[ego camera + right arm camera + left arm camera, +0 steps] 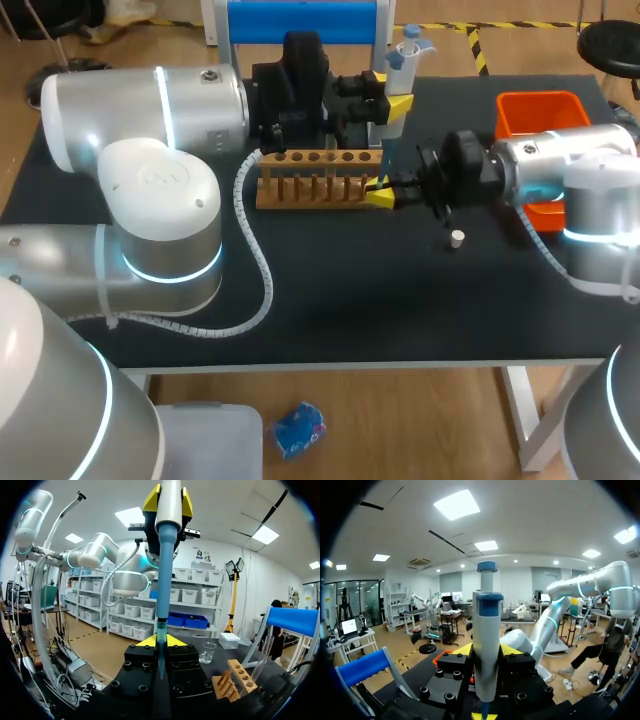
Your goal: Invert the test tube, pick up the pipette, mount the tip to pipette, aspirate from beaker and dispense into the tube, eject the tip, return the pipette, and cap with the stopper.
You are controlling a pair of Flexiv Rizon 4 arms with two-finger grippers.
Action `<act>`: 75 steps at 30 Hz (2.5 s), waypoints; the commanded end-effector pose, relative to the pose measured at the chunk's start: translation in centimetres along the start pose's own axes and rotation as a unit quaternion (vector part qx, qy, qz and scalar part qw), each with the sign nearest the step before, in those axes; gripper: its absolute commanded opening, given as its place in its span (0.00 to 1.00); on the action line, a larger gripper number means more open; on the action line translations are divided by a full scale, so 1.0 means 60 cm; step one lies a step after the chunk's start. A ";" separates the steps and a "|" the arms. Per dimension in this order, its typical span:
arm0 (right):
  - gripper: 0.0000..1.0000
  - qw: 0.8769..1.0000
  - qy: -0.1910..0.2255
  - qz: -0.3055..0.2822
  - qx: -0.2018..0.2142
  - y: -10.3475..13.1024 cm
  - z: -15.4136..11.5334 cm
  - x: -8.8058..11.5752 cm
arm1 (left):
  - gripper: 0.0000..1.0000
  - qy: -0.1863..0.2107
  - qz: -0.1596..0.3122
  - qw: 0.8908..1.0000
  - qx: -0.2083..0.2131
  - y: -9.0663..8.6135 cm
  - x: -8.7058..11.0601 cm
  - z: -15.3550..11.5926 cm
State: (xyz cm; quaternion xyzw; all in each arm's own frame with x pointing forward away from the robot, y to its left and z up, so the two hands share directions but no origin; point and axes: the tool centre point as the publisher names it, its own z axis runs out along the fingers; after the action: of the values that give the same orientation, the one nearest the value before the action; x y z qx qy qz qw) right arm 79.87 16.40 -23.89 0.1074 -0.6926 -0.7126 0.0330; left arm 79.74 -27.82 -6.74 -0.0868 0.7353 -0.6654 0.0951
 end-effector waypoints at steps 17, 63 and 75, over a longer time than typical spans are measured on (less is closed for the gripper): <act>0.00 1.000 0.003 -0.010 0.011 0.020 -0.002 -0.004 | 0.00 0.001 -0.001 1.000 -0.002 0.010 -0.001 0.001; 1.00 0.994 0.000 0.058 0.097 -0.029 -0.075 0.053 | 0.00 -0.067 0.012 0.998 -0.014 0.011 -0.031 -0.109; 1.00 0.994 0.000 0.058 0.097 -0.029 -0.075 0.053 | 0.00 -0.067 0.012 0.998 -0.014 0.011 -0.031 -0.109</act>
State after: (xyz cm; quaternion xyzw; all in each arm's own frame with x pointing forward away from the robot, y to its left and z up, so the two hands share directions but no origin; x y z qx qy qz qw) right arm 77.86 11.50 -26.12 0.0700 -0.7631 -0.6393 0.0638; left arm 79.90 -21.22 -6.85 -0.1251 0.7369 -0.6465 0.1533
